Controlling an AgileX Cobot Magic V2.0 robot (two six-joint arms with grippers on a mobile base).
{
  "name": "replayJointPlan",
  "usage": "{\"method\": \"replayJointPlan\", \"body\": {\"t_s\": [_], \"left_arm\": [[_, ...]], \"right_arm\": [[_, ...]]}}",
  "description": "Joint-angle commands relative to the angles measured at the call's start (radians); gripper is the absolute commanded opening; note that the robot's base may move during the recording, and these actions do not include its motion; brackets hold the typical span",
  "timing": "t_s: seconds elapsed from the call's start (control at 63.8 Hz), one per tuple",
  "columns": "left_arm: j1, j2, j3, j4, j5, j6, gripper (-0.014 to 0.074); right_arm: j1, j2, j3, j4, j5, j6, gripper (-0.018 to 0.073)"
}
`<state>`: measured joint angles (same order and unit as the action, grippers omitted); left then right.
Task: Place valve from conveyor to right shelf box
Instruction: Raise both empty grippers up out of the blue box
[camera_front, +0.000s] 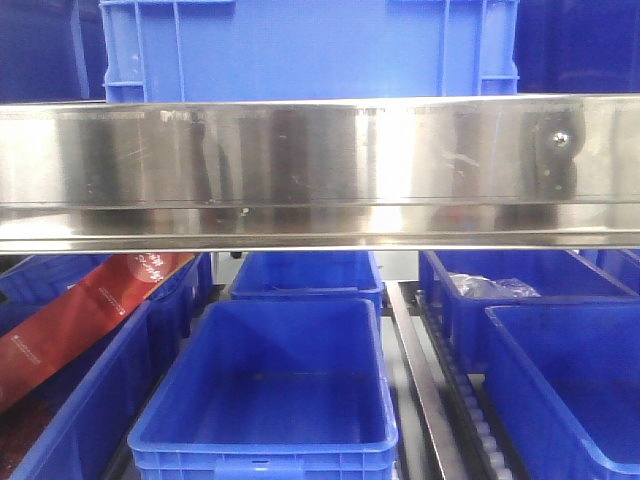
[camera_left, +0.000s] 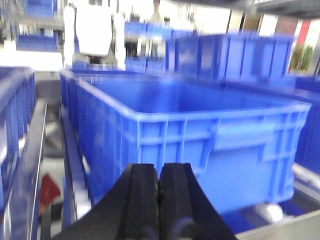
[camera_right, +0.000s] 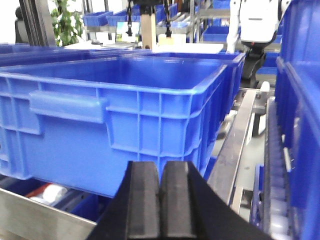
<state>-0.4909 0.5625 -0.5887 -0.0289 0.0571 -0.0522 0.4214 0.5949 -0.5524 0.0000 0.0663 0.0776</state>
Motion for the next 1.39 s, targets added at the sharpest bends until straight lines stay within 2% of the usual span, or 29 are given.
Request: {"method": "replayJointPlan", "body": {"t_s": [0.0,0.376,0.47,0.564,0.642,0.752,0.862,1.159,1.206,1.379], "left_arm": [[-0.008,-0.03,0.001,-0.007,-0.037,0.001,-0.0111],[-0.008,-0.04,0.001,-0.007,-0.066,0.001,-0.0111],[-0.008,-0.04,0.001,-0.007,-0.066,0.001,-0.0111],[-0.008,-0.04,0.001,-0.007,-0.068,0.001,-0.0111],[-0.008,-0.04,0.001,-0.007,-0.068,0.001,-0.0111],[-0.008,-0.04,0.001,-0.007,-0.068,0.001,-0.0111],[-0.008,-0.04,0.001,-0.007,-0.068,0.001,-0.0111],[-0.008,-0.04,0.001,-0.007,-0.068,0.001,-0.0111],[-0.008,-0.04,0.001,-0.007,-0.068,0.001,-0.0111],[-0.008,-0.04,0.001,-0.007,-0.076,0.001,-0.0111]], "right_arm": [[0.001,-0.036,0.001,0.0,0.024,0.001,-0.0166],[0.001,-0.059,0.001,0.0,0.016,0.001,-0.0166],[-0.015,-0.07,0.029,0.0,-0.049,0.001,-0.0166],[-0.079,-0.116,0.108,-0.005,-0.147,0.001,-0.0166],[-0.173,-0.184,0.2,-0.005,-0.208,0.001,-0.0166],[-0.276,-0.274,0.311,-0.005,-0.158,0.001,-0.0166],[-0.332,-0.351,0.394,-0.005,-0.126,0.001,-0.0166],[-0.337,-0.595,0.552,-0.005,-0.126,0.001,-0.0166],[-0.337,-0.595,0.552,-0.005,-0.084,0.001,-0.0166],[-0.331,-0.595,0.552,-0.005,-0.074,0.001,-0.0166]]}}
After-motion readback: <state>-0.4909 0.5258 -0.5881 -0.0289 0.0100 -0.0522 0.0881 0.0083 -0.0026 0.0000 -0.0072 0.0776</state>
